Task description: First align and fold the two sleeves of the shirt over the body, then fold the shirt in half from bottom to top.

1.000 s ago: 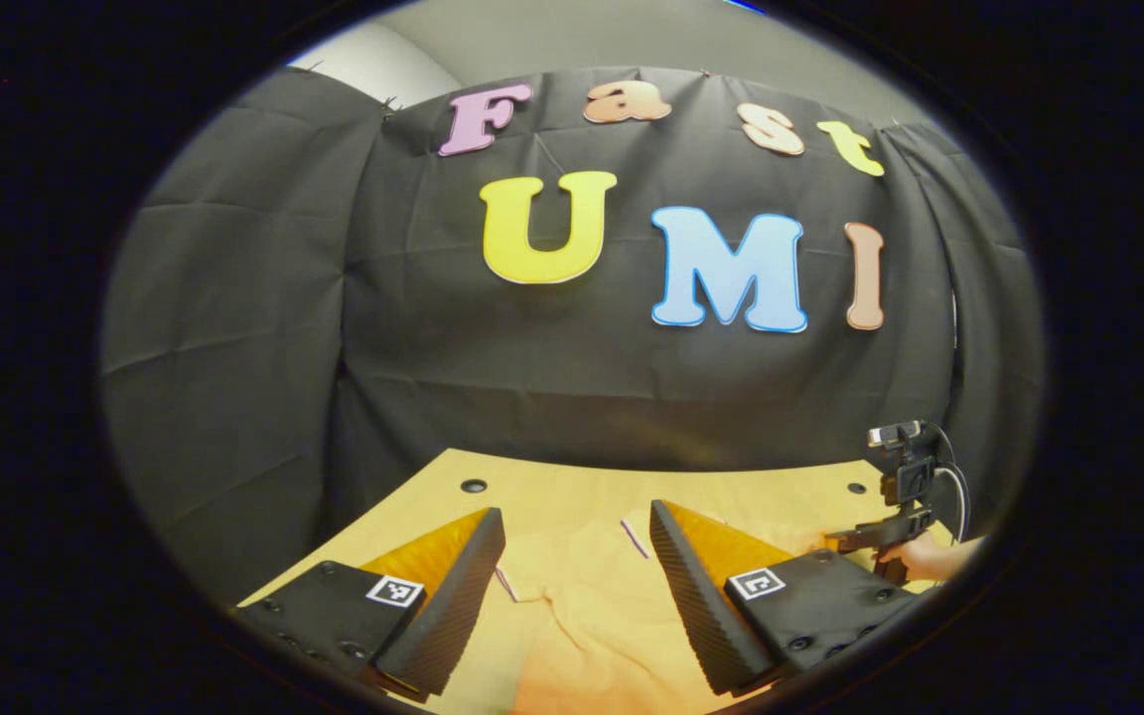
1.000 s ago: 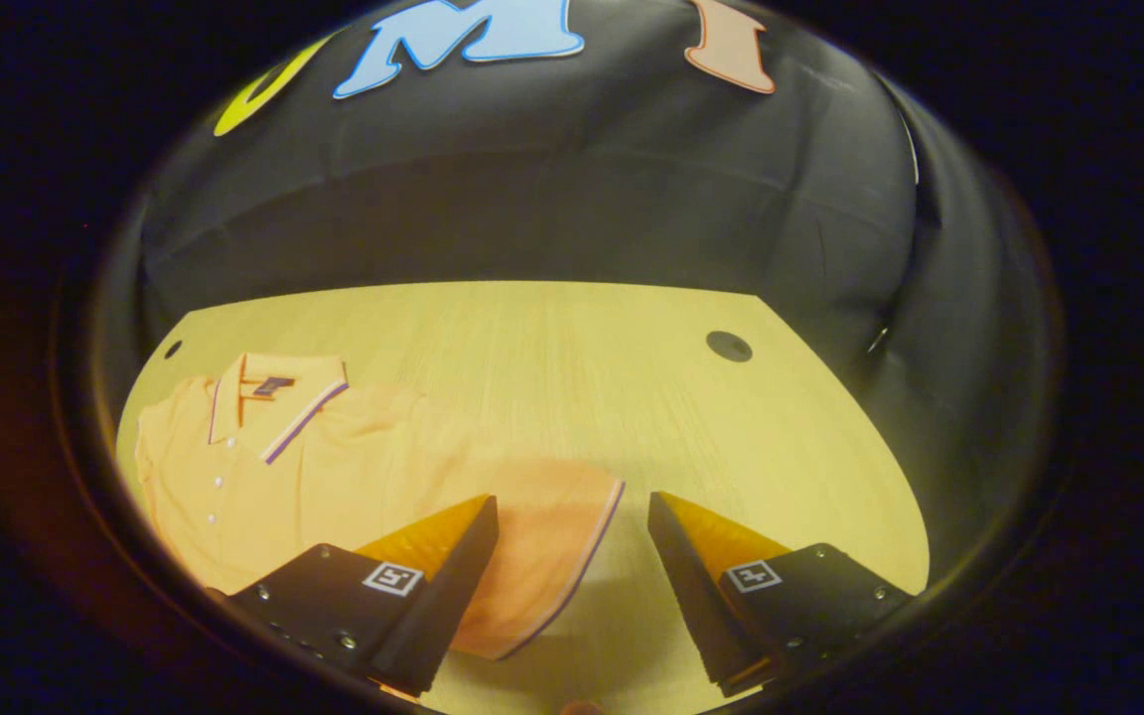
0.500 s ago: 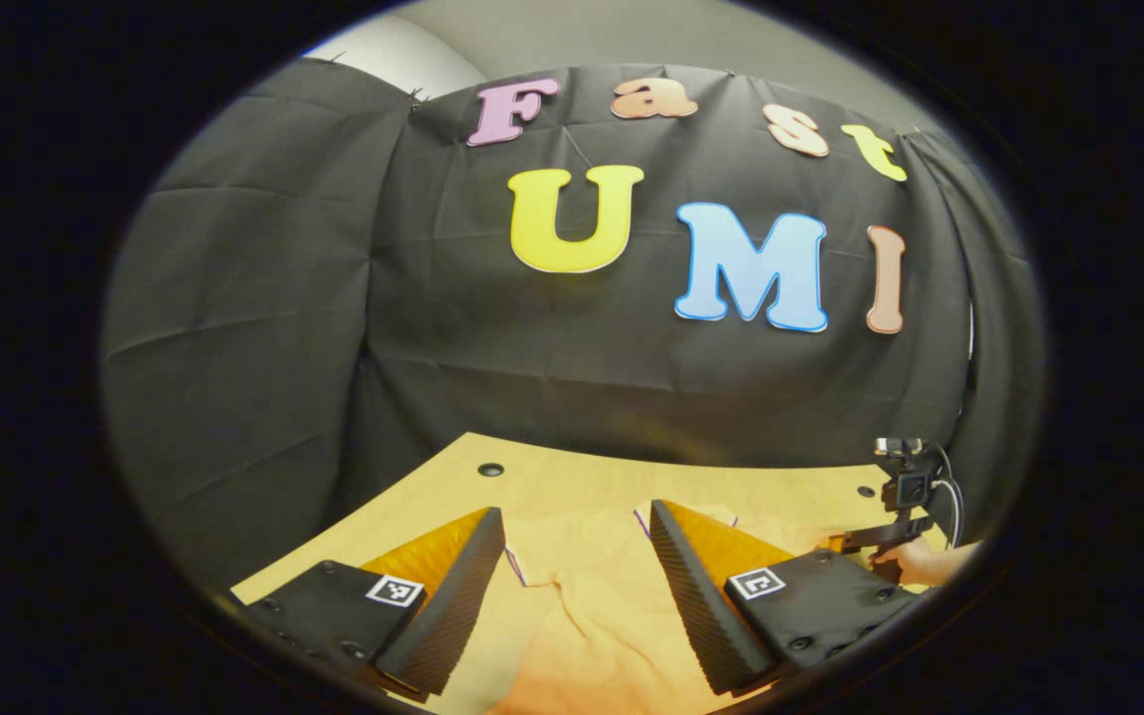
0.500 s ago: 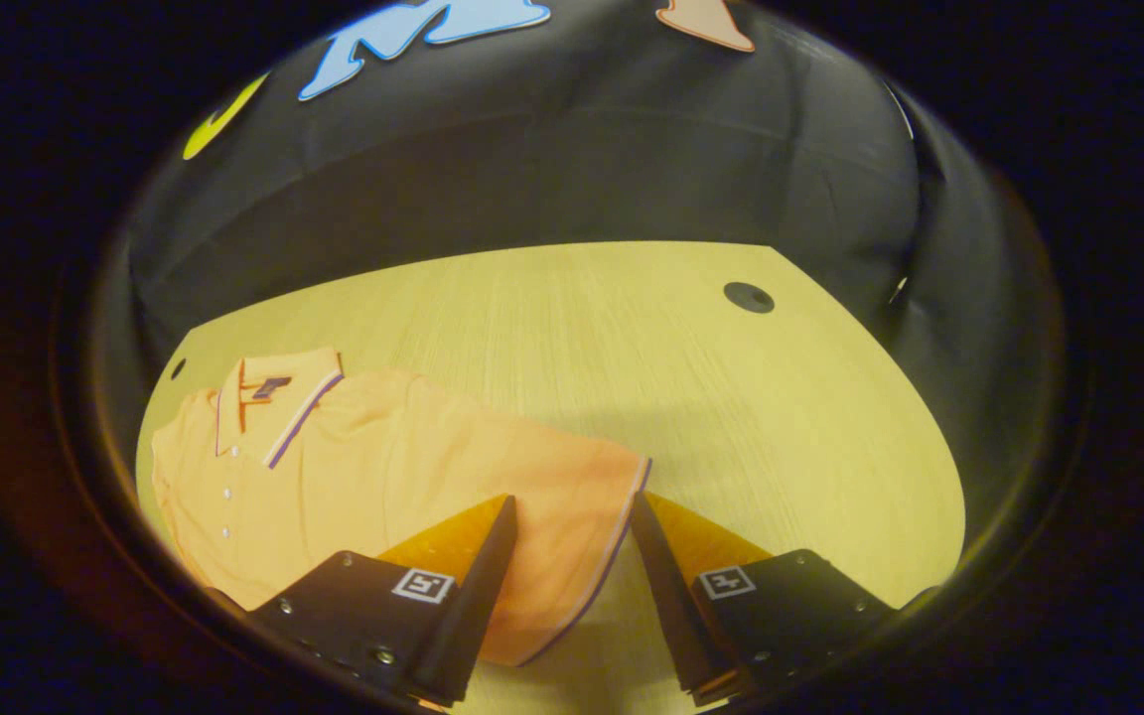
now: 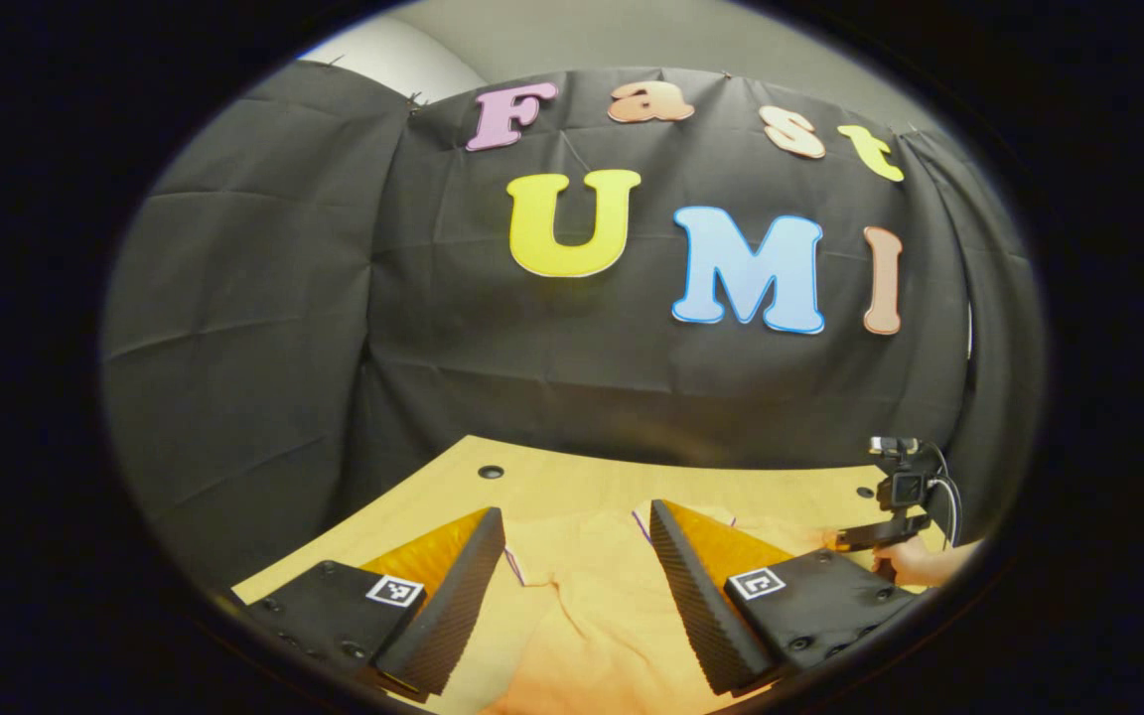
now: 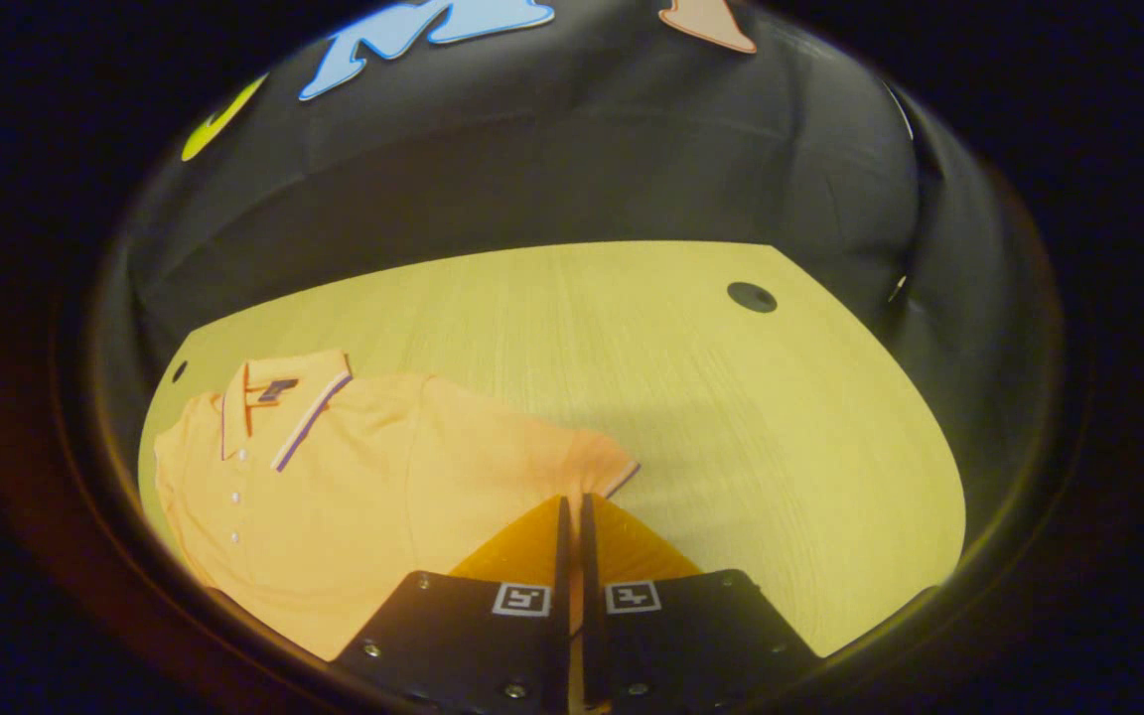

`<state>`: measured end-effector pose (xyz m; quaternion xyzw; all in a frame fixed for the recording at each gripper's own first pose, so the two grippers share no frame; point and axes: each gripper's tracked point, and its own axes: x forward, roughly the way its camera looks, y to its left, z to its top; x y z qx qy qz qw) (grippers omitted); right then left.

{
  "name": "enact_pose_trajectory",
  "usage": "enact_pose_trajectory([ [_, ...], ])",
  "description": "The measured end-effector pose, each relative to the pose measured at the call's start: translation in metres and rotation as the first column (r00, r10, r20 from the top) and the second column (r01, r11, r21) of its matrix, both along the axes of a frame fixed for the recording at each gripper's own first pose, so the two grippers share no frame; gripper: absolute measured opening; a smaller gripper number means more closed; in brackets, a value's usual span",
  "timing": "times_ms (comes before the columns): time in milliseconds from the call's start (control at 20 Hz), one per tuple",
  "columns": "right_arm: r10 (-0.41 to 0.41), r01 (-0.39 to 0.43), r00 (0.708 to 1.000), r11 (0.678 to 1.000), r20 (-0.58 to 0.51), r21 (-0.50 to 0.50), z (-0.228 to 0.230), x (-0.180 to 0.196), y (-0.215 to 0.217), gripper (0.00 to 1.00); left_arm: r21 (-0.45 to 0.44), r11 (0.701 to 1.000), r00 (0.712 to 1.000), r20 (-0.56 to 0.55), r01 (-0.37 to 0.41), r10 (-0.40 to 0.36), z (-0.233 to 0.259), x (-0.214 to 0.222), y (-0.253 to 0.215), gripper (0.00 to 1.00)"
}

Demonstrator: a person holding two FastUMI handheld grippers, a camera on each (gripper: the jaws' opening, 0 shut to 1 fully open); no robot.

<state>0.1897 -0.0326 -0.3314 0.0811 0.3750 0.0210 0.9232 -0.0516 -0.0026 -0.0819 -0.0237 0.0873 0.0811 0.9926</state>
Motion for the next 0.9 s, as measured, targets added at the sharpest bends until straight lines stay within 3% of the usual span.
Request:
enact_pose_trajectory([
  [450, 0.176, -0.171, 0.972, 0.984, 0.158, -0.047, 0.061, -0.008, 0.043, 0.06, -0.035, 0.999, 1.0, 0.008, 0.009, -0.009, -0.003, 0.001, 0.0, 0.99],
  [650, 0.282, -0.261, 0.94, 0.957, 0.192, -0.129, 0.077, -0.016, 0.076, 0.05, -0.041, 0.999, 1.0, 0.01, 0.005, -0.005, -0.004, 0.001, 0.001, 0.93],
  [700, 0.307, -0.284, 0.932, 0.948, 0.191, -0.141, 0.078, -0.018, 0.086, 0.06, -0.043, 0.999, 1.0, 0.01, 0.002, -0.001, -0.004, 0.001, 0.002, 0.99],
  [900, 0.375, -0.356, 0.909, 0.925, 0.181, -0.131, 0.079, -0.029, 0.124, 0.09, -0.045, 0.999, 1.0, 0.008, -0.019, 0.019, -0.007, 0.002, 0.006, 0.96],
])
